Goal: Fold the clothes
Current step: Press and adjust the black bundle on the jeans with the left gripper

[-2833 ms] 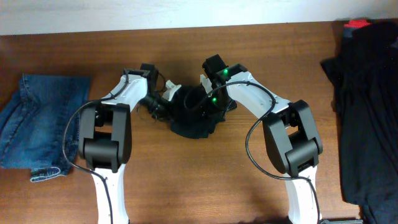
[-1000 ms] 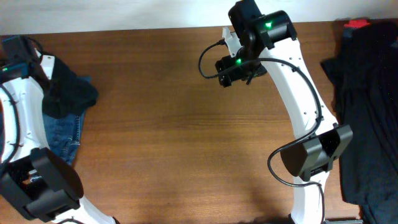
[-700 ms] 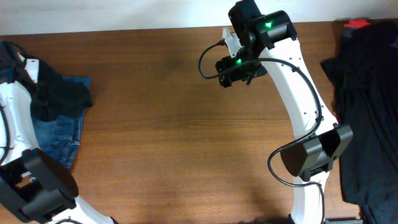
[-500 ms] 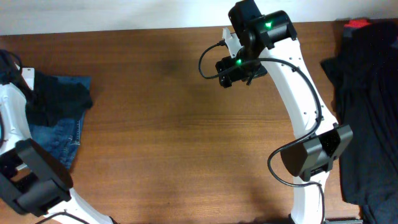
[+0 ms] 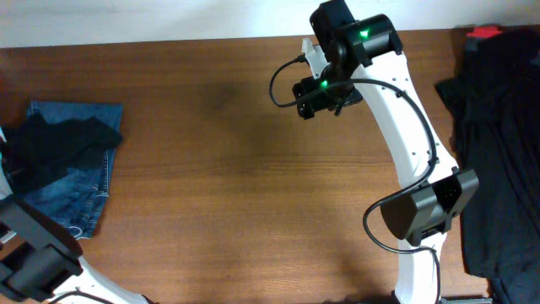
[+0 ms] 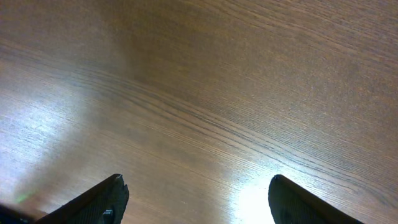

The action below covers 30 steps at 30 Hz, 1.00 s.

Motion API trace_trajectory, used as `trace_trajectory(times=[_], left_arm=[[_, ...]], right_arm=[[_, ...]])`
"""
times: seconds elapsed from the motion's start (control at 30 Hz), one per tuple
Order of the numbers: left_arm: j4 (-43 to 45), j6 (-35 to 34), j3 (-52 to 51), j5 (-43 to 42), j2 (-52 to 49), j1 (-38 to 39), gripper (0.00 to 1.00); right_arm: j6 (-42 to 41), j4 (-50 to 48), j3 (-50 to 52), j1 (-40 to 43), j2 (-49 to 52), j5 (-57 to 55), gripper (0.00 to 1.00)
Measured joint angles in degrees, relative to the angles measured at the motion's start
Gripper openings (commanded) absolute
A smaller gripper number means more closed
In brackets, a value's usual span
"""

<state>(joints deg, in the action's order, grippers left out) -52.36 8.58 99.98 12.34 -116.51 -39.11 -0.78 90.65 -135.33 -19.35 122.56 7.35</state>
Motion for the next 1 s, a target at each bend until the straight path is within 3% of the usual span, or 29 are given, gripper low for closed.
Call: trace_trajectory(times=[0.33, 0.5, 0.67, 0.77, 1.0], left_arm=[[-0.1, -1.2, 0.0, -10.2, -0.3, -0.4, 0.99], [-0.7, 0.0, 0.0, -24.2, -0.3, -0.2, 0.99], [-1.5, 5.8, 0.0, -33.8, -0.3, 3.8, 0.99], [-1.7, 8.6, 0.0, -32.5, -0.3, 9.1, 0.99], [0.6, 10.9, 0.0, -12.7, -0.2, 20.1, 0.99]], right_arm=[[0.0, 0.0, 0.0, 0.0, 0.0, 0.0, 0.78], [0.0, 0.0, 0.0, 0.0, 0.0, 0.0, 0.78], [0.0, -0.4, 0.0, 0.0, 0.0, 0.0, 0.78], [0.0, -0.5, 0.0, 0.0, 0.0, 0.0, 0.78], [0.0, -0.6, 0.0, 0.0, 0.0, 0.0, 0.78]])
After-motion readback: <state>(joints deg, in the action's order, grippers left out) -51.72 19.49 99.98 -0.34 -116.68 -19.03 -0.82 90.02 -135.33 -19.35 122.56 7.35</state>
